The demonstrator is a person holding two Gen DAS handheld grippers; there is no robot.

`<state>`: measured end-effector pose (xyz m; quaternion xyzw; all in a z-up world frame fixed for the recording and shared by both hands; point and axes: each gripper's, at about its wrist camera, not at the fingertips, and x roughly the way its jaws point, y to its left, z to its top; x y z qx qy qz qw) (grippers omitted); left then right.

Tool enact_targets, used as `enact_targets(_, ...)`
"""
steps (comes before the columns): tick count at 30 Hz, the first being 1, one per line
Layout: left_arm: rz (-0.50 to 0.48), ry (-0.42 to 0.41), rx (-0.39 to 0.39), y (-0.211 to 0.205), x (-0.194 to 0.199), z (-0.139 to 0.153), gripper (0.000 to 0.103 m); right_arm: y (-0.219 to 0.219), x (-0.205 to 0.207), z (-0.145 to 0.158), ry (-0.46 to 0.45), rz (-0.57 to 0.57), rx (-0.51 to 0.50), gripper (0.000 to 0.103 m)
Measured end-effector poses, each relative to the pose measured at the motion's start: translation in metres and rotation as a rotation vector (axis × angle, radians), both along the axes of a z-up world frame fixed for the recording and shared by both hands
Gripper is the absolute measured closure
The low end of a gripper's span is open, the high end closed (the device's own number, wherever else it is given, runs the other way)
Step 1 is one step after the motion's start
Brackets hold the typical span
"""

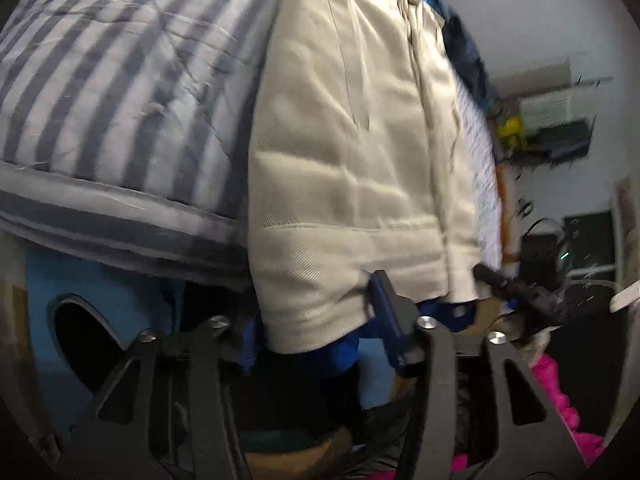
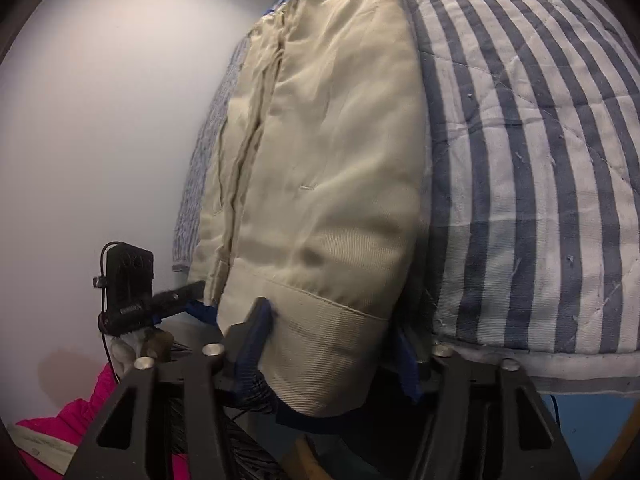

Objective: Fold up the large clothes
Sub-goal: 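Lift the hem with both tools and fold it toward the collar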

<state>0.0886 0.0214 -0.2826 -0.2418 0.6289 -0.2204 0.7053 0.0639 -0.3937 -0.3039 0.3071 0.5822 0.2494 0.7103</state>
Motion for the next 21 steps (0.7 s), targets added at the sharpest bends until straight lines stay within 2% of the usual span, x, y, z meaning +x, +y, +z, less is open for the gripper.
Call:
enact_targets(2,0.002,0.002,-0.007,-0.004,0.001,0.003,0.065,-0.006,-0.002,0.002,0.005,-0.005,0.012,0.066)
enact_targets(5,0.016,0.007,-0.025,-0.004,0.002,0.008,0.074,-0.011,-0.004,0.007,-0.001,-0.029,0.072,0.076)
enact_targets(11,0.025,-0.029,-0.099,-0.002,-0.002,0.034,0.083,-0.017,-0.003,0.017,-0.009,-0.065,0.165,0.081)
enact_targets(15,0.040,-0.047,-0.143,0.000,-0.001,0.053,0.085,-0.028,0.000,0.024,-0.015,-0.107,0.250,0.084)
enact_targets(21,0.064,-0.078,-0.211,0.002,0.014,0.077,0.086,-0.031,0.008,0.053,-0.067,-0.160,0.326,0.085)
